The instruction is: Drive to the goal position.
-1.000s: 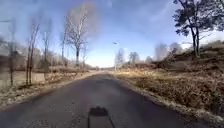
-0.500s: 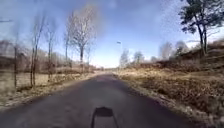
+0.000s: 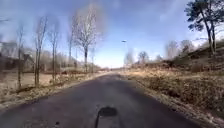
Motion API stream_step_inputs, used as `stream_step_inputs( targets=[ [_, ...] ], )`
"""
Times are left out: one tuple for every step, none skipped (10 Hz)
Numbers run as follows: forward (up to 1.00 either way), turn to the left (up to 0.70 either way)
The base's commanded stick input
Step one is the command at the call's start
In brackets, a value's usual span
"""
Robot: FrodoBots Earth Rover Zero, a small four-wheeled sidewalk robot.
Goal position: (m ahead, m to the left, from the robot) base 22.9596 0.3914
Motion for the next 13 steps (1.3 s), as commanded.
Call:
stream_step_inputs(
  targets=[
    [0.85,0.09],
    [0.85,0.09],
    [0.85,0.08],
    [0.85,0.07],
    [0.85,0.06],
    [0.85,0.05],
    [0.85,0.04],
    [0.85,0.04],
    [0.85,0.03],
    [0.85,0.03],
    [0.85,0.03],
    [0.85,0.03],
    [0.85,0.03]
  ],
)
